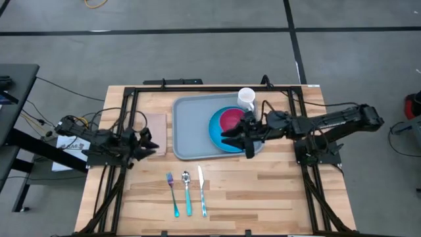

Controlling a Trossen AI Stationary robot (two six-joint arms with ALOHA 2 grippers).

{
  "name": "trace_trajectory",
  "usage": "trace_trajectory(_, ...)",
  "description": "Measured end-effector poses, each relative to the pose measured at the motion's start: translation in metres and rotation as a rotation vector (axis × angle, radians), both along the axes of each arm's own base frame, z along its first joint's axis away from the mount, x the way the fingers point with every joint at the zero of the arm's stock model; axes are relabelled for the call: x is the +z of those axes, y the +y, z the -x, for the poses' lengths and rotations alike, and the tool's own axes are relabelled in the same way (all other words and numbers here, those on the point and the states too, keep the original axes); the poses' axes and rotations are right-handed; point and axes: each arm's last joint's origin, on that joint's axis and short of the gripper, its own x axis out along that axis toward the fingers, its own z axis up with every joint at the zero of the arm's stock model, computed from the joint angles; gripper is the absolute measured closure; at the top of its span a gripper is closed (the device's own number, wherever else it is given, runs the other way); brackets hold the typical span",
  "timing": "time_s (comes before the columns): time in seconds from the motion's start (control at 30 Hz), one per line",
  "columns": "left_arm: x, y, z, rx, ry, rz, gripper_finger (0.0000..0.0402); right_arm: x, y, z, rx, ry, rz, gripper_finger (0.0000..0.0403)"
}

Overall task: Set up tray
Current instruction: Put the brown napkin on the blue tray on the left of the blue plate on the blue tray

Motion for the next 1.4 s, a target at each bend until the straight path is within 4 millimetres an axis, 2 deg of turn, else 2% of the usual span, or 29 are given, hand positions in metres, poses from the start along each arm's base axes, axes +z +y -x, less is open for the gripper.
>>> trace_trajectory(0.17, 0.007, 0.007, 0.002, 0.151, -0.052, 0.22, 0.0281, 0.004, -0.003, 0.019, -0.015, 0.07, 0.026, 0.0234)
trace_trajectory(0.23, 0.007, 0.009, 0.002, 0.221, -0.049, 0.227, 0.0281, 0.006, -0.005, 0.027, -0.027, 0.09, 0.047, 0.0236)
trace_trajectory(0.33, 0.008, 0.009, 0.003, 0.237, -0.062, 0.244, 0.0281, 0.011, -0.007, 0.041, -0.045, 0.115, 0.07, 0.0237)
trace_trajectory(0.5, 0.01, 0.015, 0.005, 0.31, -0.119, 0.667, 0.0281, 0.015, -0.011, 0.06, -0.084, 0.148, 0.096, 0.0236)
trace_trajectory(0.57, 0.007, 0.018, 0.005, 0.373, -0.125, 0.757, 0.0281, 0.015, -0.012, 0.065, -0.086, 0.168, 0.1, 0.0238)
trace_trajectory(0.63, 0.004, 0.018, 0.004, 0.39, -0.106, 0.757, 0.0281, 0.012, -0.012, 0.069, -0.084, 0.209, 0.106, 0.0239)
trace_trajectory(0.77, 0.008, 0.016, 0.003, 0.259, -0.086, 0.708, 0.0281, 0.006, -0.012, 0.072, -0.083, 0.283, 0.11, 0.0238)
trace_trajectory(0.93, 0.042, 0.016, 0.005, 0.257, -0.115, 0.608, 0.0281, 0.0, -0.013, 0.077, -0.083, 0.321, 0.112, 0.0241)
trace_trajectory(1.1, 0.081, 0.013, -0.006, 0.376, -0.062, 0.434, 0.0281, -0.008, -0.014, 0.086, -0.093, 0.309, 0.069, 0.0243)
trace_trajectory(1.17, 0.093, 0.012, -0.014, 0.459, 0.024, 0.365, 0.0281, -0.011, -0.014, 0.09, -0.097, 0.309, 0.055, 0.0243)
trace_trajectory(1.23, 0.096, 0.012, -0.019, 0.564, 0.177, 0.344, 0.0281, -0.011, -0.015, 0.093, -0.107, 0.301, 0.045, 0.0243)
trace_trajectory(1.4, 0.091, 0.016, -0.02, 0.733, 0.561, 0.467, 0.0281, -0.007, -0.016, 0.098, -0.119, 0.28, 0.062, 0.0243)
